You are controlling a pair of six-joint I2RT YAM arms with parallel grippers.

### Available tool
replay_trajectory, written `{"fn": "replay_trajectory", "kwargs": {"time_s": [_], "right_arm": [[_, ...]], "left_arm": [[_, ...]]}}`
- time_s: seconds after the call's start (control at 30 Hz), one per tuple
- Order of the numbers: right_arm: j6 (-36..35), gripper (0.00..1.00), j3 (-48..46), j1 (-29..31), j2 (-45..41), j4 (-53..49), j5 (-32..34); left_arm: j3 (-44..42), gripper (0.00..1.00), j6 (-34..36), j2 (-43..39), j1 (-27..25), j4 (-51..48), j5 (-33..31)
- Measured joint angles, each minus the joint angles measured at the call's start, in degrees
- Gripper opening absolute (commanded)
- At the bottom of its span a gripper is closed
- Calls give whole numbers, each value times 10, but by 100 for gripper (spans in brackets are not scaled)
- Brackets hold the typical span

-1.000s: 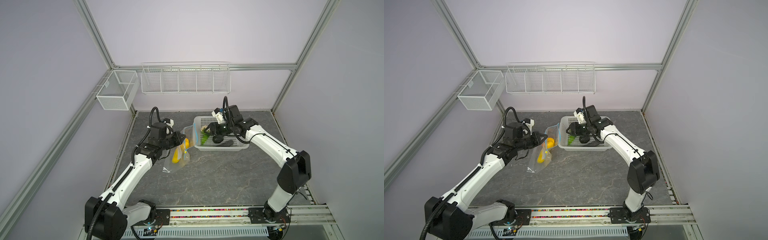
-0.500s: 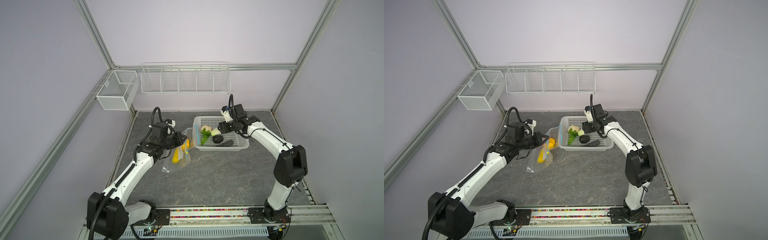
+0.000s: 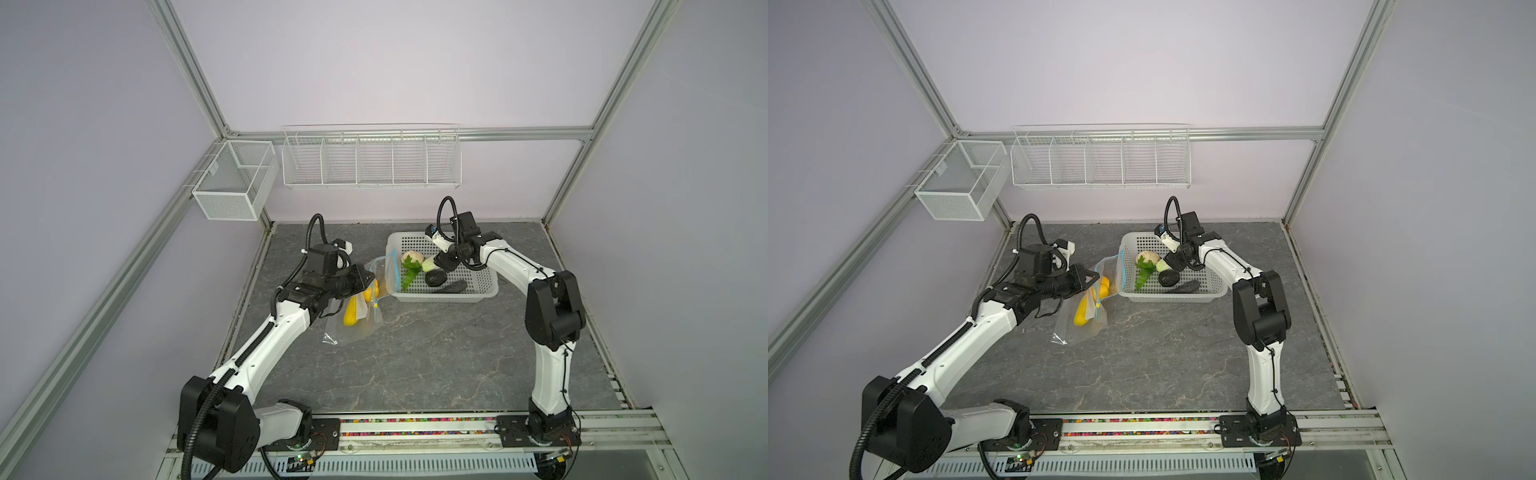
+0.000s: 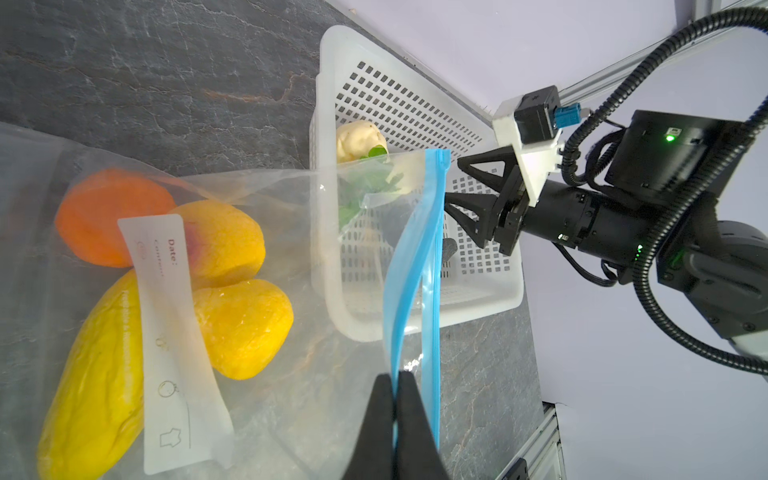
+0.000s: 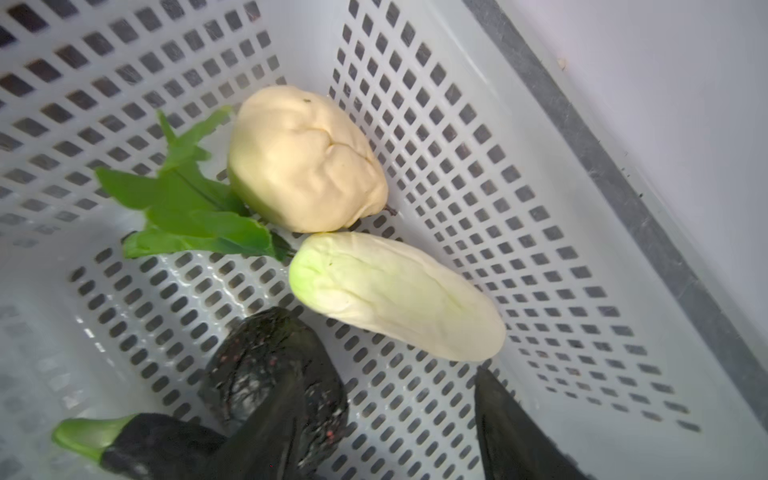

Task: Place the food in the zip-top bag and seal the zipper
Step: 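Lower the right gripper onto the pale green leafy vegetable in the basket, then close the right gripper on the leafy vegetable's stem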

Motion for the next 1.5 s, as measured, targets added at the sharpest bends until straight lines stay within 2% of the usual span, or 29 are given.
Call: {"fn": "replay_trajectory", "kwargs": {"time_s": [0.23, 0.53, 1.07, 1.5], "right_arm": [[-122, 67, 27, -10, 46, -7, 0], [-220, 69, 71, -12, 110, -20, -1], [-248, 72, 99, 20, 131, -57, -60], [-268, 66, 168, 49, 183, -72, -38]], "left_arm": [[16, 0, 0, 10, 0, -10, -6], [24, 0, 0, 15, 0, -25, -16], [24, 0, -1, 15, 0, -24, -17], [21, 0, -2, 15, 0, -19, -17]]}}
